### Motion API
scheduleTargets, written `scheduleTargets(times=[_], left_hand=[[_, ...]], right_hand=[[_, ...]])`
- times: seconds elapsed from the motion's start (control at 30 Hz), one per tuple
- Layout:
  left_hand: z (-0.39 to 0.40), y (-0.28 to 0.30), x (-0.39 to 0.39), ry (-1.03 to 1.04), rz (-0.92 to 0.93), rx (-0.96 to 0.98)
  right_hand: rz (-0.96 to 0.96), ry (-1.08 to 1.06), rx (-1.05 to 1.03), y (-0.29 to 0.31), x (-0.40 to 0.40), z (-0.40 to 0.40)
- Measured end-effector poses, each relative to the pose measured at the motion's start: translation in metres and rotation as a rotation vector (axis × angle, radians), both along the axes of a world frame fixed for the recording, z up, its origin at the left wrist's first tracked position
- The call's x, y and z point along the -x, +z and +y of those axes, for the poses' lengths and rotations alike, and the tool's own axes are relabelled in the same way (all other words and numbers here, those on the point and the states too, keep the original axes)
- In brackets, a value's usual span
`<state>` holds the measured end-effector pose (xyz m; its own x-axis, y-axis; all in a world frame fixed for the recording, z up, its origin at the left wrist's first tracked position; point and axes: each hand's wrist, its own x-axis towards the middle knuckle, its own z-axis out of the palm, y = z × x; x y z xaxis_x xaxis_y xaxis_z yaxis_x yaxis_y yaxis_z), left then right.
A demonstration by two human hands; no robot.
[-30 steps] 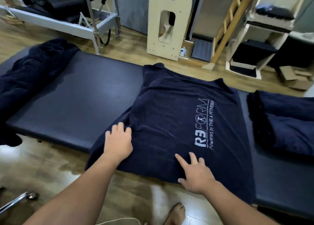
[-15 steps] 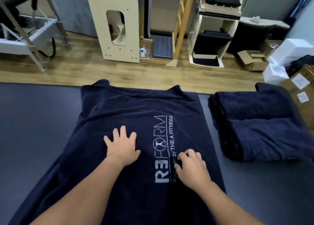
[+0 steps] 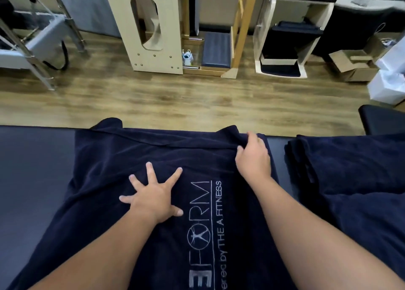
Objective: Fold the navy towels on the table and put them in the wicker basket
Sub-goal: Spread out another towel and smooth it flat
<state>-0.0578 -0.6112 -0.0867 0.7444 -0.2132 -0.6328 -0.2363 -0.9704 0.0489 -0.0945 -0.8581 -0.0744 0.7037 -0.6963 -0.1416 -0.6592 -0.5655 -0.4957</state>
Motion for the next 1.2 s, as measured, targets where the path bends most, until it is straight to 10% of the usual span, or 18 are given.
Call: scheduleTargets(times=[0.27, 0.63, 0.8, 0.97, 1.2], left_hand=[[0.000, -0.004, -0.001, -0.026, -0.009, -0.032], [-0.001, -0.008, 0.001, -0.039, -0.030, -0.049], [-0.001, -0.006, 0.000, -0.068, -0.013, -0.070], [0.001, -0.003, -0.004, -0.103, 0.009, -0.053], [0.062, 0.021, -0.024, -0.264, -0.217, 0.203]], right_hand=[[0.321, 0.036, -0.012, 0.014, -0.053, -0.037], [0.121, -0.251, 0.255, -0.001, -0.049, -0.053], [0.045, 0.126, 0.441, -0.010, -0.052, 0.012], [0.222, 0.513, 0.203, 0.000, -0.048, 0.117], [0.462, 0.410, 0.058, -0.004, -0.066, 0.155]])
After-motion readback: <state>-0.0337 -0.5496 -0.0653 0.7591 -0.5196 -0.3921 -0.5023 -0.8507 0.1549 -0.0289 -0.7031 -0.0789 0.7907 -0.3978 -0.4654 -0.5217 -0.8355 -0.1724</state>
